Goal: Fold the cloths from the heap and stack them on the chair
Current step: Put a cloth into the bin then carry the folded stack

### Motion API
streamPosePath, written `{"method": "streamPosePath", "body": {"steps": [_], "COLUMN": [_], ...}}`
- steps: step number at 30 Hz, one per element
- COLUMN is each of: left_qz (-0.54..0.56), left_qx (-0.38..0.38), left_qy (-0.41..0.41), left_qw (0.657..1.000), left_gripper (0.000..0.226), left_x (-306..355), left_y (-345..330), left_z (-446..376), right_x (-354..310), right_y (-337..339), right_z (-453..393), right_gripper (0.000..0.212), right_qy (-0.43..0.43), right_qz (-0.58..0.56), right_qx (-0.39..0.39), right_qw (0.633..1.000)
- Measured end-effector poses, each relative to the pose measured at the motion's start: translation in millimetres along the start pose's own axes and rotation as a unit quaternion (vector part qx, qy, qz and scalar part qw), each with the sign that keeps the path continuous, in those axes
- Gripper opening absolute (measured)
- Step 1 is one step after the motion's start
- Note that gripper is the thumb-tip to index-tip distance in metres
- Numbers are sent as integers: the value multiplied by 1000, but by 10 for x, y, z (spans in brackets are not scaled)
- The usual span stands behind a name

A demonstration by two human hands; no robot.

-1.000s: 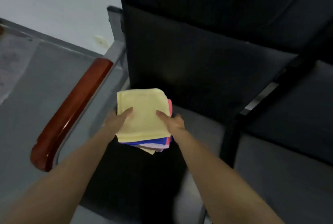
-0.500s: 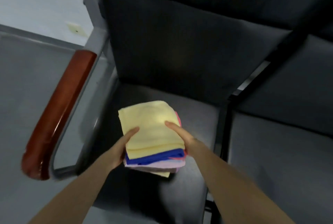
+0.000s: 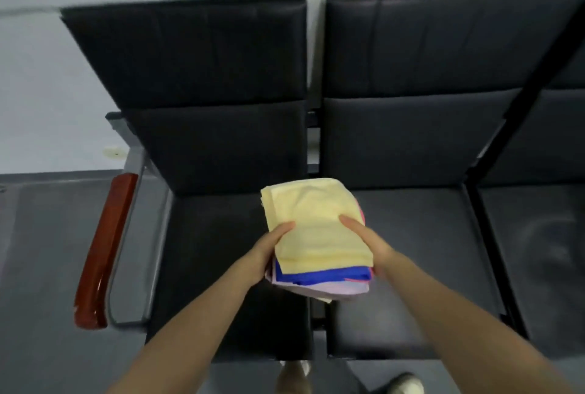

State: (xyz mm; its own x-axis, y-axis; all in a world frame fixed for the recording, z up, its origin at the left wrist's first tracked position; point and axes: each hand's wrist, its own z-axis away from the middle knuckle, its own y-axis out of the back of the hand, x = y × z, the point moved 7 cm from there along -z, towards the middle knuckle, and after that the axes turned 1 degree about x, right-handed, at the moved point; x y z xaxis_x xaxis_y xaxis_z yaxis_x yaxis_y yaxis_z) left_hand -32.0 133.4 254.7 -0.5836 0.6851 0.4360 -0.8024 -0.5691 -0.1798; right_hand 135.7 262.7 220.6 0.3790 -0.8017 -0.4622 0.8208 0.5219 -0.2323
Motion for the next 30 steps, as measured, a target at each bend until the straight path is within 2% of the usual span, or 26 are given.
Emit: {"method": "streamPosePath", "body": {"steps": [3, 6, 10, 14, 18, 22, 25, 27, 30], "left_qz": [-20, -48, -126, -200, -256, -279, -299, -320, -345], "left_qx": [-5, -39, -118, -167, -210, -230, -266, -276, -282], "left_qy": [-31, -55, -92, -89, -92, -81, -76, -68, -53], "left_qw": [999, 997, 981, 961, 939, 929, 913, 904, 893], "left_gripper": [41, 40, 64, 87, 66, 52, 59, 59, 43], "left_x": [101, 54, 83, 145, 110, 29, -5, 1, -62], "left_y": [-851, -1989, -3410, -4620, -5753, -6516, -7177, -7599, -8158], "left_z": [140, 298, 348, 356, 359, 228, 176, 150, 161], "right_x": [-301, -451, -573, -605, -556, -521, -500, -538, -553], "right_y": [687, 1693, 2994, 4034, 4986, 5595, 6116, 6422, 6876], "right_z": [516, 1130, 1806, 2338, 2744, 3026, 3296, 3472, 3710], "right_gripper": [91, 97, 96, 91, 97, 100, 101, 96, 73], "right_qy": [38, 64, 107, 140, 157, 166, 185, 185, 185], "right_qz": [5, 2, -44, -106, -157, -187, -207, -223, -244], "right_qx": [4, 38, 85, 118, 169, 187, 228, 241, 259], "right_qw": [999, 997, 990, 977, 960, 950, 933, 926, 916]}}
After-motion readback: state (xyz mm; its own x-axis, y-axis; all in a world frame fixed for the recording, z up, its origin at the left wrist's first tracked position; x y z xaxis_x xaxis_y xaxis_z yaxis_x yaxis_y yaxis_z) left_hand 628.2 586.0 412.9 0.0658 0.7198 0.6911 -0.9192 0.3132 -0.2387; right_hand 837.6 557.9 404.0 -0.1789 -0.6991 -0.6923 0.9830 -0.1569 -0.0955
